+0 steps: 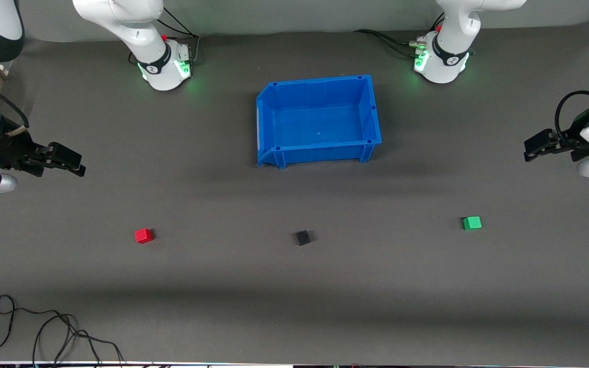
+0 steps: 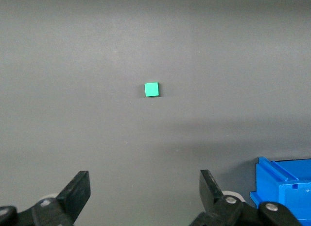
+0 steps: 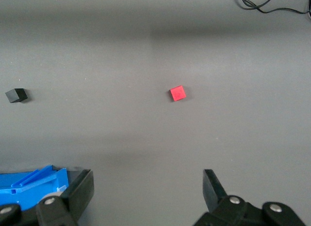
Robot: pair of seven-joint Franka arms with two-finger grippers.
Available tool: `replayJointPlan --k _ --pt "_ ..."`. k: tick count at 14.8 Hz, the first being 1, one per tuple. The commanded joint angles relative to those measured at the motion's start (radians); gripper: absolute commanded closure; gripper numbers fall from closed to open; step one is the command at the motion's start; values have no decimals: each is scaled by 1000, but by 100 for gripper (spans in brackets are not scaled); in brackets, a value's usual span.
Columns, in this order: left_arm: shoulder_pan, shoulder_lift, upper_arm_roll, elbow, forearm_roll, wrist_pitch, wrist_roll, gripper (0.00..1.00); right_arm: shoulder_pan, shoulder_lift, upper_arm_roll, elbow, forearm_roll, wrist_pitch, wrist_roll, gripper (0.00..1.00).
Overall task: Attach green and red cubes to black cube
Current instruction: 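Move the right gripper toward the red cube while the left gripper approaches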
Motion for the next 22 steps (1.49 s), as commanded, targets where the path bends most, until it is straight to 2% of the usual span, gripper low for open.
replayJointPlan --k 1,6,9,12,14,17,19,22 --pt "-4 3 10 9 -3 1 0 0 8 15 0 30 -27 -17 -18 0" --pt "-1 7 10 9 -3 0 3 0 5 21 0 30 -24 -17 -24 0" --pt "2 10 16 -1 -3 16 7 0 0 54 -2 30 -24 -14 -31 0" --pt "24 10 14 -25 -3 30 25 0 -10 97 -14 15 -24 -7 -127 0" --pt "22 24 16 -33 -3 70 23 0 -19 125 -20 -17 -26 44 -150 0" --pt "19 128 16 -37 1 141 -57 0 -23 192 -25 -60 -26 128 -193 0" --pt "18 190 14 -37 -2 173 -238 0 -21 209 -27 -135 -27 235 -192 0" --pt "27 265 16 -65 -2 263 -332 0 -29 254 -28 -211 -27 349 -195 0"
